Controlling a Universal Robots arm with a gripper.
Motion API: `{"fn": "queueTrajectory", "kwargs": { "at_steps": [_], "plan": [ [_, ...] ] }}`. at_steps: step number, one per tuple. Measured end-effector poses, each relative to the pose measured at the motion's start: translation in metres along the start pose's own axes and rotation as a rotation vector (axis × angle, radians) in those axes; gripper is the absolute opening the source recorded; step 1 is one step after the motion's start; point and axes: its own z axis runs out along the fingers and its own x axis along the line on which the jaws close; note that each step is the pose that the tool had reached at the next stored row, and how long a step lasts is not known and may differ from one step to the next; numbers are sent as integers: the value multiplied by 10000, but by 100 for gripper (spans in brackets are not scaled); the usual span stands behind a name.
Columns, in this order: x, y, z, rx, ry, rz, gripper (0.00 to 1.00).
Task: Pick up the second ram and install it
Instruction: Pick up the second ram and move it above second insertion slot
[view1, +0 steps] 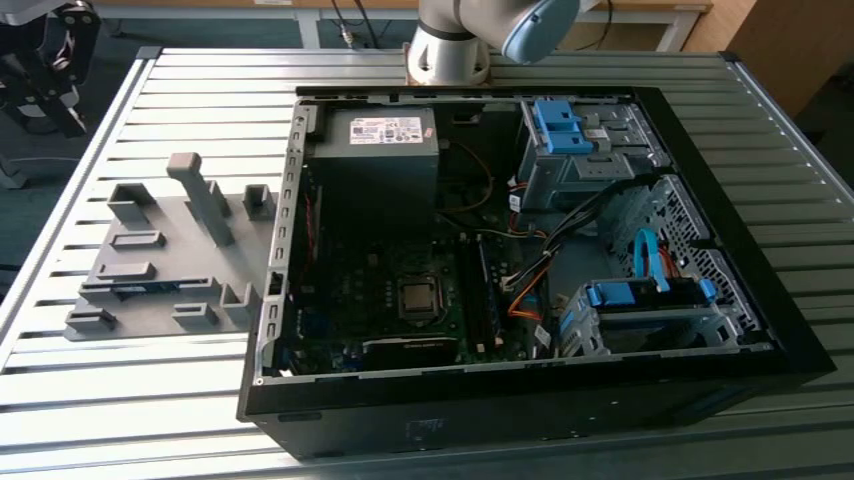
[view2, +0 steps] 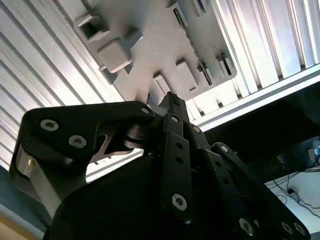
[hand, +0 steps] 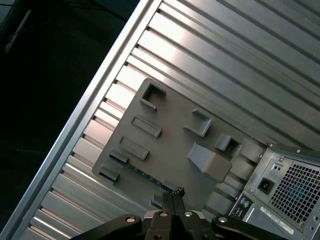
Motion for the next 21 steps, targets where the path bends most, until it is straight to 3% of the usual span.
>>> {"fn": "queueTrajectory", "kwargs": {
  "at_steps": [13,21],
  "plan": [
    [50,29,1,-30,9,-1111,11],
    [67,39,11,-71,22,-2621,11]
  ]
}}
